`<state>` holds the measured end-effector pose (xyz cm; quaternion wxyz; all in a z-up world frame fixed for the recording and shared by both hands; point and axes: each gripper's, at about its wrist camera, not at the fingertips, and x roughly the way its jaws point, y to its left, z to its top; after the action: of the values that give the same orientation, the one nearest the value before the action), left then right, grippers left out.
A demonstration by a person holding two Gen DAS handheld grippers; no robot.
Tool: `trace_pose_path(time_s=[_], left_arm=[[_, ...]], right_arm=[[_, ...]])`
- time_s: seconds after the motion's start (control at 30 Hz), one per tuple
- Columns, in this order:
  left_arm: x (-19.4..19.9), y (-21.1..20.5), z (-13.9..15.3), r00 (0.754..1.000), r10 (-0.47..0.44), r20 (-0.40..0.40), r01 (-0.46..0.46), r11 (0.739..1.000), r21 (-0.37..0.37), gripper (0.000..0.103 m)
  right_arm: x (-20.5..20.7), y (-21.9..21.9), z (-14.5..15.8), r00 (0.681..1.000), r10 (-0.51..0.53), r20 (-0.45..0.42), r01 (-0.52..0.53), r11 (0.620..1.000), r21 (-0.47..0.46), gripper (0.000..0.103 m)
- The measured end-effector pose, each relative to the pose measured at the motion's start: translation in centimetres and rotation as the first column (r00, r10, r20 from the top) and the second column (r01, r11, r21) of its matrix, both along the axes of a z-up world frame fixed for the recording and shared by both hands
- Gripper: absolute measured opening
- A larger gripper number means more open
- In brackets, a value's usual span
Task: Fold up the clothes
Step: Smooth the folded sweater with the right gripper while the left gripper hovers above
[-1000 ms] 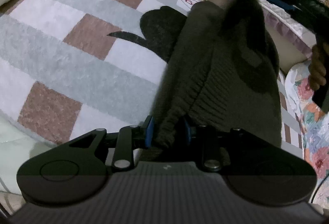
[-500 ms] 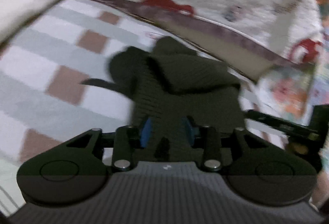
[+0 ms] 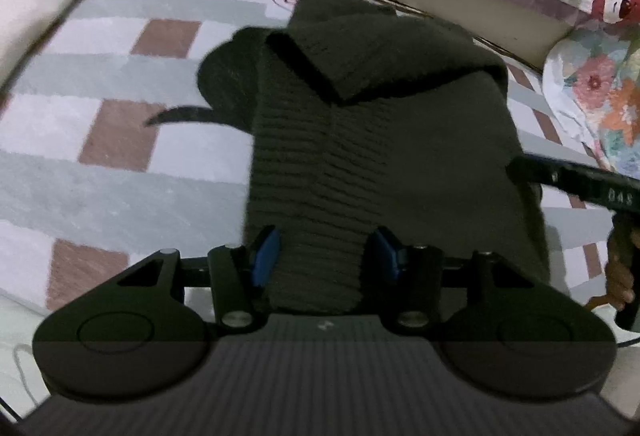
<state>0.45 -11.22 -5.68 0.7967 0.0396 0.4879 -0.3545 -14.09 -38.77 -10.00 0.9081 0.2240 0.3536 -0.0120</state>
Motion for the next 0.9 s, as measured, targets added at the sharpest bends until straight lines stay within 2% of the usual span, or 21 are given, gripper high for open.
trace_pose_path(time_s=[0.17,0.33,0.47,0.57,0.7,0.77,0.83,0.9], left_arm=[[0.4,-0.2,1.4,0.998,-0.013,0.064,0.016,0.999,-0.039,0.063],[1.6,-2.2,1.4,0.989,-0.104,0.110,0.107,0.994,-0.021,0.064],[2.9,-3.2,0.0,0.990,-0.131,0.054,0.130,0.991,0.022,0.064],[3.7,-3.7,-0.4,0.995,-0.100,-0.001,0.100,0.995,0.001,0.069],[4.0,-4.6,-0.6,0.993,-0.119,0.008,0.119,0.993,0.022,0.079],[3.8,-4.6,-0.5,0.991,-0.135,0.024,0.134,0.990,0.030,0.079],[3.6,-4.5,-0.4,0.988,-0.151,0.039,0.150,0.988,0.038,0.075],[3.5,-4.5,-0.3,0.984,-0.167,0.055,0.165,0.985,0.047,0.048]], right_arm=[[-0.8,0.6,-0.4,0.999,-0.006,-0.035,0.006,1.000,0.020,0.057],[-1.5,1.5,-0.7,0.998,0.019,-0.052,-0.018,1.000,0.020,0.057],[-1.9,2.5,-1.1,0.996,0.057,-0.069,-0.056,0.998,0.012,0.058],[-2.3,2.8,-1.4,0.995,0.069,-0.072,-0.068,0.997,0.022,0.058],[-2.3,2.7,-1.3,0.996,0.059,-0.067,-0.058,0.998,0.020,0.058],[-2.2,2.7,-1.2,0.997,0.053,-0.064,-0.052,0.999,0.013,0.058],[-2.1,2.7,-1.1,0.997,0.047,-0.061,-0.047,0.999,0.007,0.058],[-2.1,2.7,-1.0,0.997,0.041,-0.059,-0.041,0.999,0.001,0.058]])
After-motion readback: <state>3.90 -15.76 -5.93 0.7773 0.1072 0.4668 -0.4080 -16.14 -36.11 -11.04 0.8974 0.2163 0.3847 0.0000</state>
